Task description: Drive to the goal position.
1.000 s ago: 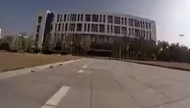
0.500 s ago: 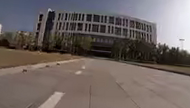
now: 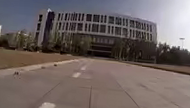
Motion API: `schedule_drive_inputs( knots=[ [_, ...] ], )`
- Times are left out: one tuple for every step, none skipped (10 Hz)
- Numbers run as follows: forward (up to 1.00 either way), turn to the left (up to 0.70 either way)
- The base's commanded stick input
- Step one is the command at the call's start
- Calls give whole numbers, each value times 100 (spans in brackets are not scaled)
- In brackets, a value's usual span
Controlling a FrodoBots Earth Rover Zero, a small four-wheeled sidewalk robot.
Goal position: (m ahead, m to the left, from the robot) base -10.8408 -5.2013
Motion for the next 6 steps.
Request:
schedule_drive_inputs(
  knots=[
    [70, 2],
    [70, 2],
    [70, 2],
    [70, 2],
    [70, 2],
    [70, 2]
  ],
)
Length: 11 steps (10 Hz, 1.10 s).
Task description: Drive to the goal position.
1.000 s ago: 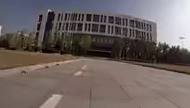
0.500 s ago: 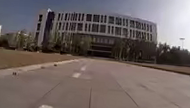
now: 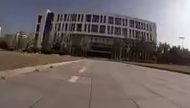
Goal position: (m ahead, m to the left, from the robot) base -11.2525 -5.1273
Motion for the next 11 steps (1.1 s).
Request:
schedule_drive_inputs(
  knots=[
    [70, 2],
    [70, 2],
    [70, 2],
    [70, 2],
    [70, 2],
    [70, 2],
    [70, 2],
    [70, 2],
    [70, 2],
    [70, 2],
    [70, 2]
  ],
)
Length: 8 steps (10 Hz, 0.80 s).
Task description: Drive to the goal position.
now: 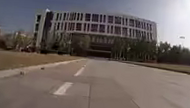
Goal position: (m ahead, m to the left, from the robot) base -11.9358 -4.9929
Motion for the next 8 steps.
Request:
schedule_drive_inputs(
  knots=[
    [70, 2],
    [70, 2],
    [70, 2],
    [70, 2],
    [70, 2],
    [70, 2],
    [70, 2],
    [70, 2]
  ],
)
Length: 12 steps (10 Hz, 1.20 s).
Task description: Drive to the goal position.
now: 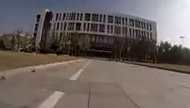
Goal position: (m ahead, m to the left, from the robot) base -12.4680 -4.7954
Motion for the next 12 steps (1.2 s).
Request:
schedule_drive_inputs(
  knots=[
    [70, 2],
    [70, 2],
    [70, 2],
    [70, 2],
    [70, 2],
    [70, 2],
    [70, 2],
    [70, 2],
    [70, 2],
    [70, 2],
    [70, 2],
    [70, 2]
  ],
)
